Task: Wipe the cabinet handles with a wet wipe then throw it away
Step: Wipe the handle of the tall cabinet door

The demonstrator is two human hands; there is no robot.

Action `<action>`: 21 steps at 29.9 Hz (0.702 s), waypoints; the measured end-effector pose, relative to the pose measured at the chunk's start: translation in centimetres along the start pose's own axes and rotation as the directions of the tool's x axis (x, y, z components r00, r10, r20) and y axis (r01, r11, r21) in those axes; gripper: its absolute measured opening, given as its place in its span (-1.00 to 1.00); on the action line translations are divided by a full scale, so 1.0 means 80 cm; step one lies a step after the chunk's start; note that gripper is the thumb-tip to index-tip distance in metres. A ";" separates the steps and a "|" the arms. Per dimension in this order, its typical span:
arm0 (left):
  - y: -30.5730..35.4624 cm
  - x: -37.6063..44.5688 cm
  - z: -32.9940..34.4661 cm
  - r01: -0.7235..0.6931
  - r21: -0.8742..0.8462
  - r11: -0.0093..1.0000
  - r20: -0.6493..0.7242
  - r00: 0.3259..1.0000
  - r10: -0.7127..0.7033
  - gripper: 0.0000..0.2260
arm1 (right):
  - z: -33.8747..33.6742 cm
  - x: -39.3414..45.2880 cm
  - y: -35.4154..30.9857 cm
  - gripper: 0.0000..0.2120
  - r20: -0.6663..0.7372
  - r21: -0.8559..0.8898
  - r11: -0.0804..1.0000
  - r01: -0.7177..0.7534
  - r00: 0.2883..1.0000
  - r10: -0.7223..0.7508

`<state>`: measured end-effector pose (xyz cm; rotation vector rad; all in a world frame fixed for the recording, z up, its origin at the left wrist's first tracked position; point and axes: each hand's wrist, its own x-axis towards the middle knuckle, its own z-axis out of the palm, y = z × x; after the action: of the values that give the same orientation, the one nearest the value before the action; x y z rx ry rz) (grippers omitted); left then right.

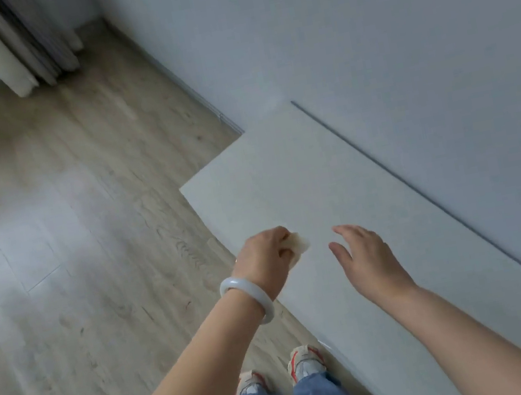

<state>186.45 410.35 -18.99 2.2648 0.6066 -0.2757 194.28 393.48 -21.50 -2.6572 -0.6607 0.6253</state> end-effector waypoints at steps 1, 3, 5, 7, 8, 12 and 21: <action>0.023 -0.003 -0.006 -0.055 0.018 0.998 0.016 0.998 0.054 -0.85 | -0.024 -0.012 0.003 -0.59 -0.044 -0.006 1.000 -0.029 0.999 0.028; 0.061 -0.009 -0.016 -0.167 0.060 0.984 0.044 0.985 0.164 -0.86 | -0.063 -0.033 0.007 -0.58 -0.108 0.002 0.997 -0.080 0.991 0.080; 0.097 -0.017 -0.029 -0.288 0.101 0.952 0.068 0.957 0.282 -0.88 | -0.101 -0.058 0.011 -0.59 -0.177 0.032 0.989 -0.143 0.973 0.146; 0.127 -0.027 -0.042 -0.397 0.147 0.906 0.099 0.917 0.386 -0.89 | -0.134 -0.088 0.012 -0.60 -0.255 0.078 0.976 -0.205 0.942 0.218; 0.136 -0.033 -0.048 -0.439 0.159 0.884 0.118 0.898 0.424 -0.89 | -0.145 -0.103 0.012 -0.62 -0.289 0.100 0.968 -0.232 0.924 0.251; 0.180 -0.064 -0.064 -0.604 0.187 0.775 0.219 0.794 0.567 -0.89 | -0.179 -0.194 0.004 -0.72 -0.405 0.175 0.921 -0.347 0.828 0.389; 0.338 -0.212 0.006 -0.852 0.080 0.517 0.458 0.492 0.740 -0.85 | -0.200 -0.454 0.023 -0.57 -0.539 0.292 0.705 -0.646 0.499 0.679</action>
<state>185.39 388.09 3.87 2.4133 -0.8027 -0.3075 173.81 370.27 3.41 -2.7533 0.6169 -0.1189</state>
